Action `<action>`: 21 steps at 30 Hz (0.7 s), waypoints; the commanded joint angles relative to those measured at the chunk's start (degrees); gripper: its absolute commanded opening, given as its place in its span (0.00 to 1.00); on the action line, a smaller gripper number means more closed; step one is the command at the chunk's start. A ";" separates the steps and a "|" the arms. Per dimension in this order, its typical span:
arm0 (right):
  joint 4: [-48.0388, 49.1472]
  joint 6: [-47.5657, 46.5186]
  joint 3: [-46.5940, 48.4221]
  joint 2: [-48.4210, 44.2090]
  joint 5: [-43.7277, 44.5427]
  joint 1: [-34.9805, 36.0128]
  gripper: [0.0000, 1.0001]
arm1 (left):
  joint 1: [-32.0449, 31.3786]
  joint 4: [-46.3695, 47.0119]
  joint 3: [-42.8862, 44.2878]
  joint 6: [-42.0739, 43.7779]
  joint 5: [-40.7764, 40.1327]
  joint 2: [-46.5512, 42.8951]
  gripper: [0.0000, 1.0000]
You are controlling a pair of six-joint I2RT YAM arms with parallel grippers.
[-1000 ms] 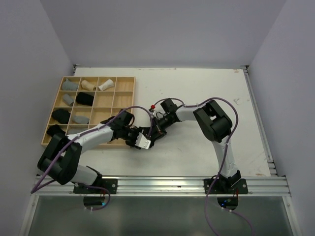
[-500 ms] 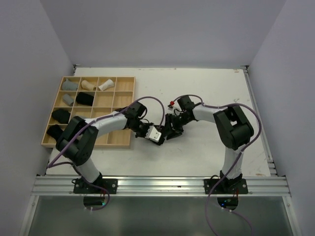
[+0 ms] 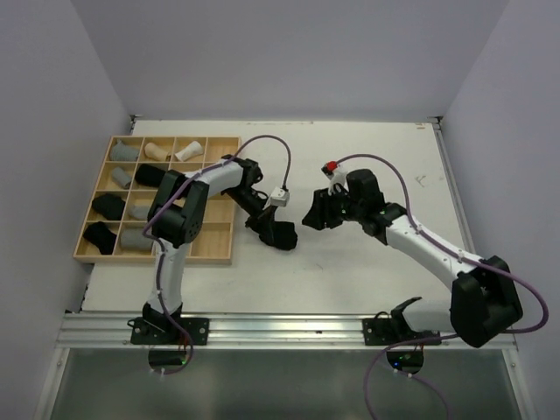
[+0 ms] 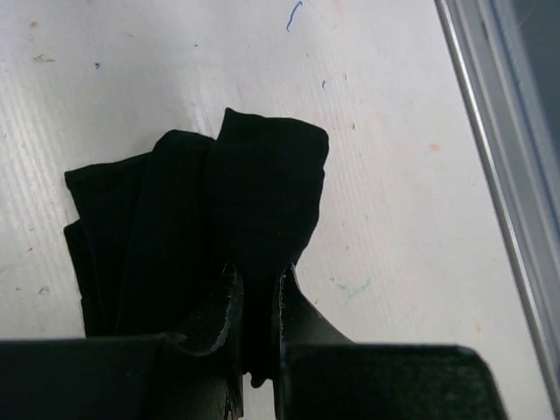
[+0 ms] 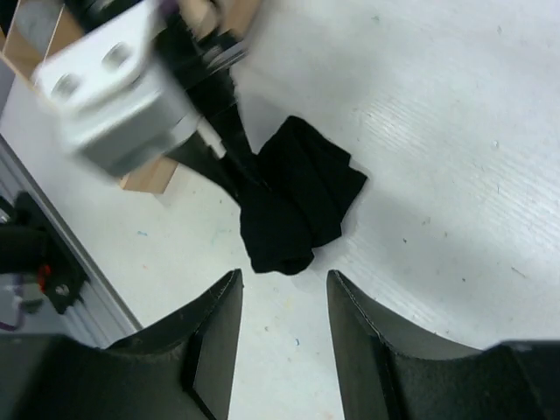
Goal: Roll the underwear
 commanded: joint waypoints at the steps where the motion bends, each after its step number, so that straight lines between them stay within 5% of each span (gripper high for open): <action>1: 8.41 -10.37 -4.90 -3.61 3.69 4.45 0.47 | 2.50 -10.95 4.52 3.27 -6.10 10.90 0.00; 9: 12.54 -24.35 -3.95 2.43 11.26 14.21 0.56 | 2.95 -13.26 9.82 2.22 -7.50 16.10 0.02; 21: 13.78 -31.92 4.23 16.67 5.12 16.06 0.58 | 2.95 -13.17 10.97 0.38 -8.03 17.16 0.10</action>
